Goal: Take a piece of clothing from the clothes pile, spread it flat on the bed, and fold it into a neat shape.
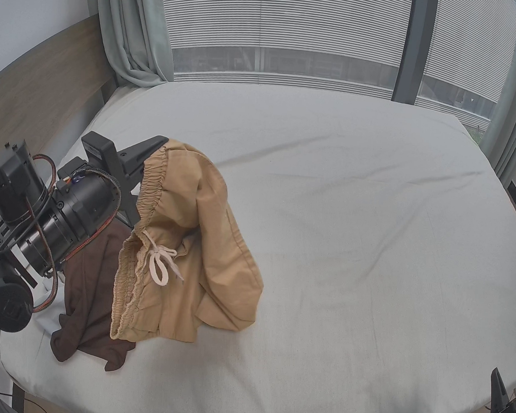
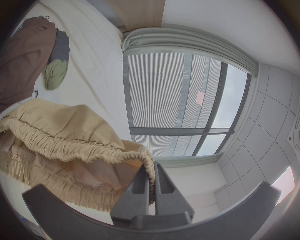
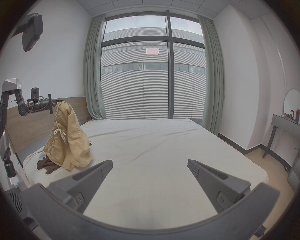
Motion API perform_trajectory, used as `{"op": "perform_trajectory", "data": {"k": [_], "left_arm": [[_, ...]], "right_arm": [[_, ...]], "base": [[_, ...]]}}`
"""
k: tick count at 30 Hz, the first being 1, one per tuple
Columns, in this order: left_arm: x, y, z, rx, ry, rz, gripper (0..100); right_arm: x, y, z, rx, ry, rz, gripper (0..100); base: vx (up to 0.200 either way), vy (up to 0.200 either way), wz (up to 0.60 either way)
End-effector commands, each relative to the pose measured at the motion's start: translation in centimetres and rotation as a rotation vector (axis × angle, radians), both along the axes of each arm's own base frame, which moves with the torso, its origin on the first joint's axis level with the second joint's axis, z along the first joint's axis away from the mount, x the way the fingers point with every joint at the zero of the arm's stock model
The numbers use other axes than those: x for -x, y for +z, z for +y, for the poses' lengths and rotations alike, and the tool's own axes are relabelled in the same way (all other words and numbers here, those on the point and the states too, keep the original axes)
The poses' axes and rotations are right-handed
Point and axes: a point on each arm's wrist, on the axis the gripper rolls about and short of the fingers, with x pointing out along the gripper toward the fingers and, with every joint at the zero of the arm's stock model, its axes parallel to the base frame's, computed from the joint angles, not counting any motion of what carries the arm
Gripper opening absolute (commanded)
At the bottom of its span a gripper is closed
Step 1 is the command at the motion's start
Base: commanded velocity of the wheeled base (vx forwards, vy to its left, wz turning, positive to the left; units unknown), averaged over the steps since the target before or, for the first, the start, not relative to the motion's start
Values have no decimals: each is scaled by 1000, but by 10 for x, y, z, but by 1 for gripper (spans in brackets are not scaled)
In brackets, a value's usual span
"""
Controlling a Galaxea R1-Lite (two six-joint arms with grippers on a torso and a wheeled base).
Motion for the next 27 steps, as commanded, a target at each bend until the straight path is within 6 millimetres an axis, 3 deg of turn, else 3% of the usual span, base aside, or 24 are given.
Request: {"op": "perform_trajectory", "data": {"k": [1, 27], "left_arm": [[14, 18, -13, 17, -57, -27, 0], [26, 22, -80, 12, -258, 18, 0]], "right_arm": [[0, -5, 0, 0, 0, 1, 100], [0, -5, 0, 0, 0, 1, 100]], "base": [[0, 0, 0], [0, 0, 0]]}}
